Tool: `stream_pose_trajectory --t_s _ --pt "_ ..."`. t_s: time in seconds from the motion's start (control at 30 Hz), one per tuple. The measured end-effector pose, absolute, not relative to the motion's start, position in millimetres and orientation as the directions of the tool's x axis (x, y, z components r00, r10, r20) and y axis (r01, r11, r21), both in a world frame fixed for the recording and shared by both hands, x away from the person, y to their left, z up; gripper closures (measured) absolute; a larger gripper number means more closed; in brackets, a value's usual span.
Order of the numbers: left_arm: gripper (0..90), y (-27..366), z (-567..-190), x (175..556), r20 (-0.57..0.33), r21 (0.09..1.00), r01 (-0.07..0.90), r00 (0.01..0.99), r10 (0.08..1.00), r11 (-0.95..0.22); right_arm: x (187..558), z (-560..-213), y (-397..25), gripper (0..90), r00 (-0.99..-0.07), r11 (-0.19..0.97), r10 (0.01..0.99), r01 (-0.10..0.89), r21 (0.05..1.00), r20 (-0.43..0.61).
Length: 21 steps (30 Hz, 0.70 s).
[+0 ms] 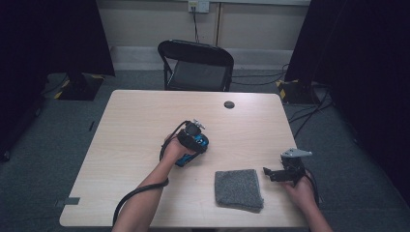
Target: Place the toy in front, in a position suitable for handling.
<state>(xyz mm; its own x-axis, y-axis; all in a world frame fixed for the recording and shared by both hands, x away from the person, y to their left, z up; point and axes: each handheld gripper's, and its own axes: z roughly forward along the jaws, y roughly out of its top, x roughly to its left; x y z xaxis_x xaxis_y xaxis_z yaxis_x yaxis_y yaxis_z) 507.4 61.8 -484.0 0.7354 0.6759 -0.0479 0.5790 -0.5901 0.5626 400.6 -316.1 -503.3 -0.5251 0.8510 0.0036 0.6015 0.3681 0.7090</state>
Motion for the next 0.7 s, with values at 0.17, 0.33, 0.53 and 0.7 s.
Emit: stream_pose_trajectory --t_s 0.17,0.33,0.53,0.7 --pt "24.4 64.2 -484.5 506.8 -0.054 0.571 0.570 0.744 0.666 -0.591 400.6 -503.3 -316.1 4.8 -0.525 0.368 0.851 0.602 0.709 0.004" --pt "20.9 66.1 -483.8 505.8 -0.066 0.592 0.572 0.736 0.673 -0.568 400.6 -503.3 -316.1 4.8 -0.525 0.368 0.851 0.602 0.709 0.004" --pt "18.1 69.7 -479.9 504.9 -0.068 0.600 0.574 0.731 0.679 -0.557 400.6 -503.3 -316.1 4.8 -0.525 0.368 0.851 0.602 0.709 0.004" --pt "16.4 75.4 -473.1 501.2 -0.064 0.616 0.562 0.734 0.676 -0.552 400.6 -503.3 -316.1 4.8 -0.525 0.368 0.851 0.602 0.709 0.004"
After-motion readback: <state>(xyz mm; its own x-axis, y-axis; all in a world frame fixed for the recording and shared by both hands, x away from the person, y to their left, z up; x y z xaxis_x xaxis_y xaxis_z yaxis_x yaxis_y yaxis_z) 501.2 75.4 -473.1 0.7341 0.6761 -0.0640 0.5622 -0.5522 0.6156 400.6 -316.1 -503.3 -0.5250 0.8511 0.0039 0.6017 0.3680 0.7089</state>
